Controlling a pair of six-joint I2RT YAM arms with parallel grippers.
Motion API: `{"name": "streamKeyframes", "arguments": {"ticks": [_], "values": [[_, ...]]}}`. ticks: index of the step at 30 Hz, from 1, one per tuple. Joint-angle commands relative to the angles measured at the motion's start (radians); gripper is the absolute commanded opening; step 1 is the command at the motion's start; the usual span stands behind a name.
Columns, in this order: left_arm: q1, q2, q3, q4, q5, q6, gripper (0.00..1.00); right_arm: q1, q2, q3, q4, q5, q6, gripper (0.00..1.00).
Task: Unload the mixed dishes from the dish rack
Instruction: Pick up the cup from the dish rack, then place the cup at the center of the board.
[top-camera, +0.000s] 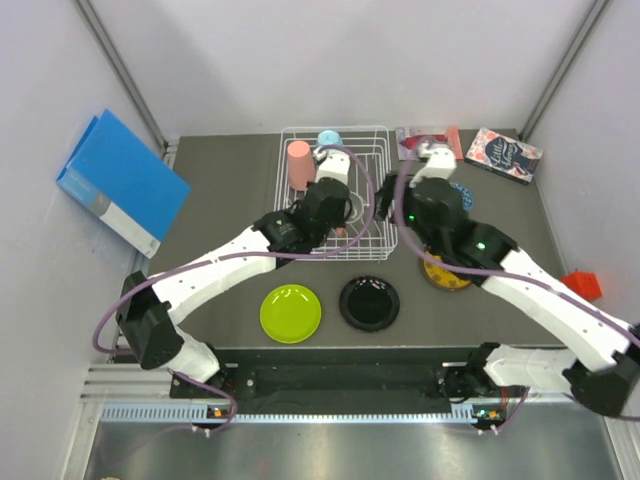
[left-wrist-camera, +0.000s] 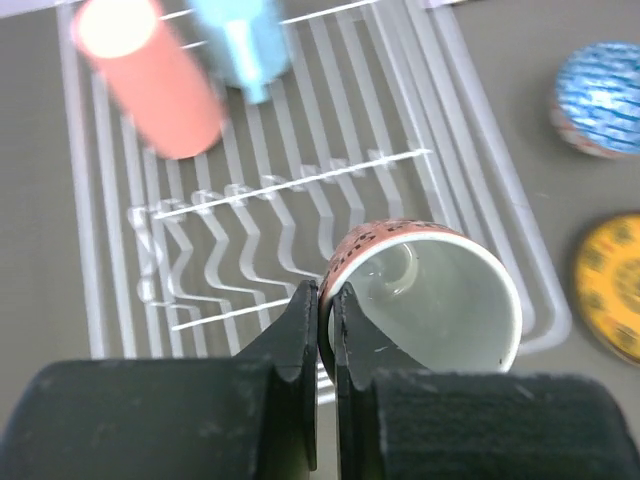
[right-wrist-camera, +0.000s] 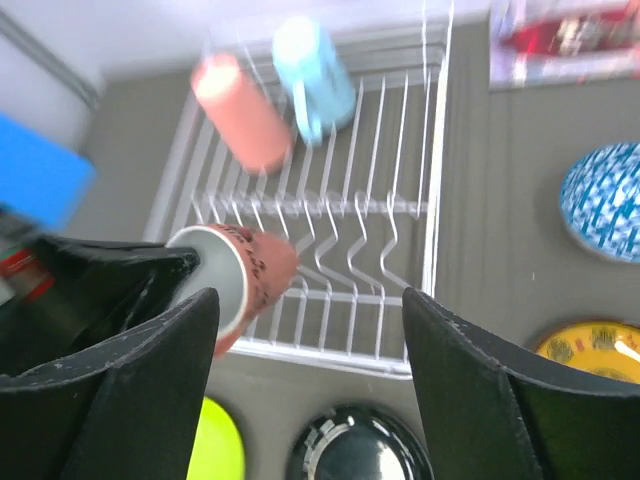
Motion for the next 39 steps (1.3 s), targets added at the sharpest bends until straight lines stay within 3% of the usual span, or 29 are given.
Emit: {"name": "streamKeyframes", "arguments": {"ticks": [1,9,11,15,20,27,39], "values": [[0.117,-0.055,0.063,-0.016,-0.037,-0.048,0.00,0.013,-0.211,-0.063,0.193,0.147,0.040,0.74],[0.506,-0.069,0.167,-0.102,0.070,-0.171,0.00,0.013,-0.383,-0.175,0.169,0.186,0.046,0.75],[0.588,0.002,0.279,-0.186,0.072,-0.190,0.00,0.011,-0.394,-0.192,0.164,0.188,0.049,0.74],[0.708,0.193,0.476,-0.331,0.214,-0.225,0.00,0.011,-0.391,-0.209,0.140,0.165,0.045,0.74],[0.796,0.396,0.669,-0.432,0.280,-0.246,0.00,0.011,-0.421,-0.246,0.126,0.144,0.046,0.74],[0.840,0.620,0.801,-0.495,0.322,-0.291,0.00,0.009,-0.467,-0.263,0.092,0.173,0.011,0.74],[0.897,0.706,0.809,-0.497,0.241,-0.274,0.00,0.006,-0.467,-0.300,0.105,0.165,-0.011,0.74]]}}
